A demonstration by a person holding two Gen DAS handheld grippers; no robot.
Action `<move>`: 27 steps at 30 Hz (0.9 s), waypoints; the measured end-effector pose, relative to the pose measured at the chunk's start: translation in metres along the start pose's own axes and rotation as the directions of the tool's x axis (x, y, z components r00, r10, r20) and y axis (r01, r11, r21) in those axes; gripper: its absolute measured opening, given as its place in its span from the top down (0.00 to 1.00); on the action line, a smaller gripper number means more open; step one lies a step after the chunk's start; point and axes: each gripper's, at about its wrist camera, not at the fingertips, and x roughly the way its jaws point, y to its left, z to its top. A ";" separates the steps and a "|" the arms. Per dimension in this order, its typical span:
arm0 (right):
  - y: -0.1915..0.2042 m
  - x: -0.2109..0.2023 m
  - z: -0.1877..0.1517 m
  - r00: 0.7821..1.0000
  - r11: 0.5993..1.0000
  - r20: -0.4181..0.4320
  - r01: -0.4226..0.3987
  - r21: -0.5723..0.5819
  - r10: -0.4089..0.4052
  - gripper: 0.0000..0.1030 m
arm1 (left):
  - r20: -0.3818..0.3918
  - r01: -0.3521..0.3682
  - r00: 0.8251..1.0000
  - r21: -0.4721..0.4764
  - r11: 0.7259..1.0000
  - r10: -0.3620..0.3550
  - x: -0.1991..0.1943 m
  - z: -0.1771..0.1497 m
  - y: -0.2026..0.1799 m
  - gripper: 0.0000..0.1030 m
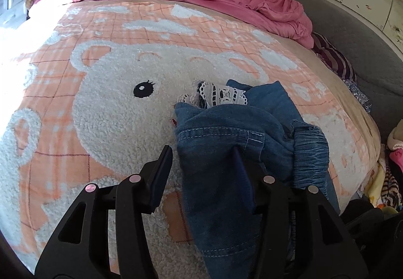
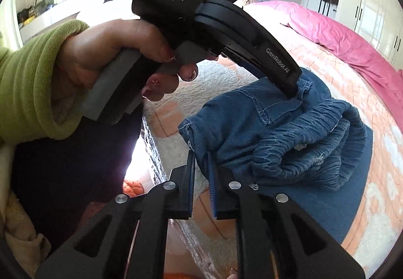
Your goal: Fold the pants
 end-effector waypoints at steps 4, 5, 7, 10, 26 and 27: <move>0.000 -0.003 0.002 1.000 0.999 0.009 -0.029 0.014 0.029 0.73 | 0.003 0.003 1.000 -0.011 1.000 -0.003 0.000 0.000 0.002 0.59; 0.003 -0.002 0.003 0.999 0.999 0.014 -0.042 0.016 0.042 0.64 | 0.005 0.003 1.000 -0.010 1.000 -0.003 0.000 0.000 0.001 0.58; 0.009 -0.003 0.003 0.999 0.999 0.015 -0.036 0.007 0.036 0.56 | 0.006 0.004 1.000 -0.013 1.000 -0.004 -0.001 0.000 0.002 0.58; 0.014 -0.004 0.004 1.000 1.000 0.023 -0.019 0.005 0.019 0.54 | 0.010 0.006 1.000 -0.015 1.000 -0.006 -0.001 0.000 0.001 0.58; 0.028 -0.054 0.011 0.986 0.994 0.157 -0.073 0.078 0.060 0.45 | 0.039 0.010 0.999 -0.027 1.000 -0.009 -0.011 -0.004 0.001 0.54; 0.023 -0.060 0.009 0.983 0.993 0.180 -0.058 0.100 0.039 0.40 | 0.042 0.012 0.999 -0.027 1.000 -0.010 -0.012 -0.005 0.001 0.53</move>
